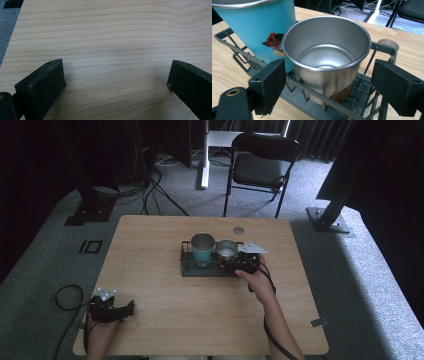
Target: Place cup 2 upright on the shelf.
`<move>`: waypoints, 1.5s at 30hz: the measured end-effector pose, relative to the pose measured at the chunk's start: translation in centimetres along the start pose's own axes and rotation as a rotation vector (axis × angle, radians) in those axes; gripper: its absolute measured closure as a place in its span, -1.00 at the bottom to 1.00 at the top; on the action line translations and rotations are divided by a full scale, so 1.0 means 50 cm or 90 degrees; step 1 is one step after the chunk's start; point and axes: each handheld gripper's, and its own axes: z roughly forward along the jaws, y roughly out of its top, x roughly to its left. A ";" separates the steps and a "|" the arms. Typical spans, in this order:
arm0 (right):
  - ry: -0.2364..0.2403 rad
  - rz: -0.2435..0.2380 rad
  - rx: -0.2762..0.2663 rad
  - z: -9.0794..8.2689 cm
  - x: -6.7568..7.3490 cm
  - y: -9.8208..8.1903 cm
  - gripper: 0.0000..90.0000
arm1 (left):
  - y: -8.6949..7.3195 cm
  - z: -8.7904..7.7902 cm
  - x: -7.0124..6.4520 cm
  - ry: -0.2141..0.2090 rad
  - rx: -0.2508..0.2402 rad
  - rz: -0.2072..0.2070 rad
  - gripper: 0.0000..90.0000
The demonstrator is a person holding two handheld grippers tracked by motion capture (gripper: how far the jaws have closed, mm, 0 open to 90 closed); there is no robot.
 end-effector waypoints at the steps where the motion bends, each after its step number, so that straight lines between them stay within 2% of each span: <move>1: 0.001 0.002 0.000 -0.003 -0.001 -0.001 -0.72 | 0.000 0.000 0.000 0.000 0.000 0.000 -0.96; 9: 0.005 0.005 -0.008 -0.022 -0.004 -0.007 -0.72 | 0.000 0.000 0.000 0.000 0.000 0.000 -0.96; 22: 0.009 -0.006 -0.020 -0.053 -0.007 -0.026 -0.72 | 0.000 0.000 0.000 0.000 0.000 0.000 -0.96; 34: 0.000 0.000 -0.004 -0.065 -0.023 -0.064 -0.72 | 0.000 0.000 0.000 0.000 0.000 0.000 -0.96; 43: -0.004 -0.007 0.005 -0.080 -0.036 -0.091 -0.72 | 0.000 0.000 0.000 0.000 0.000 0.000 -0.96; 45: -0.009 0.000 0.008 -0.083 -0.041 -0.098 -0.72 | 0.000 0.000 0.000 0.000 0.000 0.000 -0.96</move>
